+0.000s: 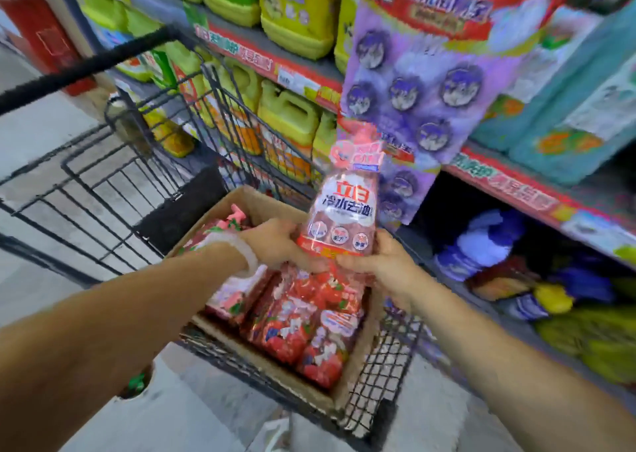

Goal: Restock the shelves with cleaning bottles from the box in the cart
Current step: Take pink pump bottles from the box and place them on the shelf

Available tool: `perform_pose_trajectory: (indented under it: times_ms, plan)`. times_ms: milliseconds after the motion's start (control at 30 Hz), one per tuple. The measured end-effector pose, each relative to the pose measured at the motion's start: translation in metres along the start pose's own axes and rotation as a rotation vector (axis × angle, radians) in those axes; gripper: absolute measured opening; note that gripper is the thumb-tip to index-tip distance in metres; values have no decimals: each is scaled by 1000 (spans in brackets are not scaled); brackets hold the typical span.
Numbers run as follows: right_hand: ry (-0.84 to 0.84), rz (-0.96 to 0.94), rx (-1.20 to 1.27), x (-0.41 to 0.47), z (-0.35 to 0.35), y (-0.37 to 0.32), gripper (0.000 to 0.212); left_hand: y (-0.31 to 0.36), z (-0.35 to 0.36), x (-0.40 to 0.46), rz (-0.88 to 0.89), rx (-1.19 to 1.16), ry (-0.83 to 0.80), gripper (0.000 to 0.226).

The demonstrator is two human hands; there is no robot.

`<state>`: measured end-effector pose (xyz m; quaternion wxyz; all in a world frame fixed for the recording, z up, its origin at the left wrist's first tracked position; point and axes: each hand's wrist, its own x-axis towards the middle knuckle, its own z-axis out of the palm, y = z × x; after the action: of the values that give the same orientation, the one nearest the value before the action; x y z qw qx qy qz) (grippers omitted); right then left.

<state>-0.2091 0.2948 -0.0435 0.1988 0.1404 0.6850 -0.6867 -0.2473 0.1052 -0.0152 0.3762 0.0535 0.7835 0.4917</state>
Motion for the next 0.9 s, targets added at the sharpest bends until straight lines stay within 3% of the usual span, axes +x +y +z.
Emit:
perform_pose_trajectory:
  times_ms: [100, 300, 467, 600, 767, 900]
  plan:
    - [43, -102, -20, -60, -40, -30, 92, 56, 39, -26, 96, 15, 9, 23]
    - [131, -303, -75, -205, -134, -83, 42, 168, 142, -85, 322, 59, 19, 39]
    - [304, -444, -107, -331, -214, -113, 48, 263, 239, -127, 521, 147, 53, 42]
    - [460, -564, -116, -420, -271, -135, 40, 340, 311, -161, 731, 233, -1, 23]
    - [608, -687, -134, -492, -336, -166, 39, 421, 374, -178, 910, 220, -69, 18]
    - [709, -803, -109, -524, -378, -198, 40, 481, 407, -174, 1022, 196, -70, 34]
